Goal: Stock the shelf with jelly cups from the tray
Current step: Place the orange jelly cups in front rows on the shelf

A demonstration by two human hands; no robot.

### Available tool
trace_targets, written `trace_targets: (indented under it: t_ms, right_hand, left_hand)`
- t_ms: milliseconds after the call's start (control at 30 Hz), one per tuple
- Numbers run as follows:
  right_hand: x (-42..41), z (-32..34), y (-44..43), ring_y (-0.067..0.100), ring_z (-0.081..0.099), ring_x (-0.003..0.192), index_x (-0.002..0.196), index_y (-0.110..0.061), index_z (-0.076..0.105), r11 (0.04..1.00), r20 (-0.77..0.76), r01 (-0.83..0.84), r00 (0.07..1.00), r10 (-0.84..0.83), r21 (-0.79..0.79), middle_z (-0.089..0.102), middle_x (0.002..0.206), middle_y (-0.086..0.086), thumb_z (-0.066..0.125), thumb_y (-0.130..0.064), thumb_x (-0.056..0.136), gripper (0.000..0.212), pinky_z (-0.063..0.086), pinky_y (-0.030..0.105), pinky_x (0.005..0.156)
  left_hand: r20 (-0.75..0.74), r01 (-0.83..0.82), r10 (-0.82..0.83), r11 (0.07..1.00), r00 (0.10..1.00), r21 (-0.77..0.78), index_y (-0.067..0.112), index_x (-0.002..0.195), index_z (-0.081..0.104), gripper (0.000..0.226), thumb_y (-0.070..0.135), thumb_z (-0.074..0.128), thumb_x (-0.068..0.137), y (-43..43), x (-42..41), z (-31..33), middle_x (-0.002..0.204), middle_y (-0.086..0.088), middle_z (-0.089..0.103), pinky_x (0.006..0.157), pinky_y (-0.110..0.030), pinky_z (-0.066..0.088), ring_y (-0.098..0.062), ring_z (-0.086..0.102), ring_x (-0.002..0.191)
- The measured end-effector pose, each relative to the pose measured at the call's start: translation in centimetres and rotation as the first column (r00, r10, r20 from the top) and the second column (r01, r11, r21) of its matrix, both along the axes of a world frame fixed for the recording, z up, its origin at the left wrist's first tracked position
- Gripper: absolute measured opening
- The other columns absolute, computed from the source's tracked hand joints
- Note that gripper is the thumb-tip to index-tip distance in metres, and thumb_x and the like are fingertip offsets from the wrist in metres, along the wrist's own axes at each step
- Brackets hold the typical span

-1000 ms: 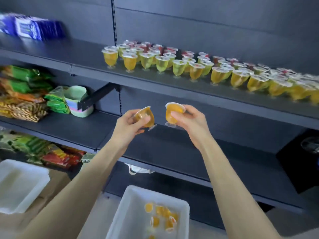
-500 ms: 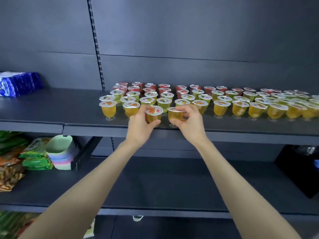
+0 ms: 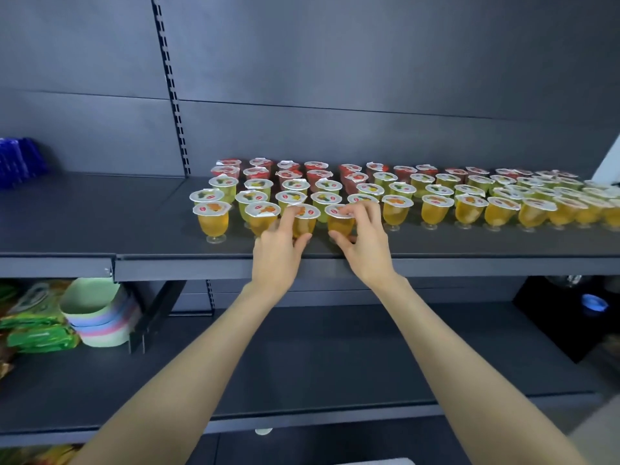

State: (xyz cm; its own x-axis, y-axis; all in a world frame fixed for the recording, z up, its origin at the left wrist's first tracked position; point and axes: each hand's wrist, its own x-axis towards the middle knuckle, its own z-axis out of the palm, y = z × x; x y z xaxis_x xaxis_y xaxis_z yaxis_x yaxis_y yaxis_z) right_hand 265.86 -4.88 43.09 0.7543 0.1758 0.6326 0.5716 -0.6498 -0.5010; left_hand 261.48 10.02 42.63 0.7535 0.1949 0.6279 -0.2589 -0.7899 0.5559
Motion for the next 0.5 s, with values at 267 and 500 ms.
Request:
trace_targets:
  t_ms: [267, 500]
  right_hand:
    - [-0.4, 0.7, -1.2, 0.022, 0.047, 0.121, 0.127, -0.018, 0.052, 0.99, -0.018, -0.037, 0.999, 0.035, -0.135, 0.04, 0.139, 0.003, 0.069, -0.018, 0.085, 0.045, 0.05, 0.04, 0.093]
    - [-1.8, 2.1, -2.3, 0.025, 0.027, 0.138, 0.138, -0.024, 0.045, 0.961, -0.078, -0.021, 0.997, -0.001, -0.276, 0.032, 0.151, 0.002, 0.065, -0.017, 0.088, 0.054, 0.035, 0.042, 0.106]
  left_hand:
    - [-0.058, 0.058, -0.058, 0.998, 0.997, 0.001, 0.02, 0.136, 0.04, 0.05, 0.018, 0.061, 0.09, 0.2, -0.7, 0.5, 0.099, -0.013, 0.066, 0.076, -0.045, 0.056, -0.028, 0.066, 0.086]
    - [-0.077, 0.033, -0.028, 0.997, 0.997, 0.072, 0.018, 0.144, 0.029, 0.06, 0.021, 0.057, 0.092, 0.0, -3.1, 0.5, 0.115, -0.013, 0.058, 0.08, -0.042, 0.049, -0.03, 0.058, 0.099]
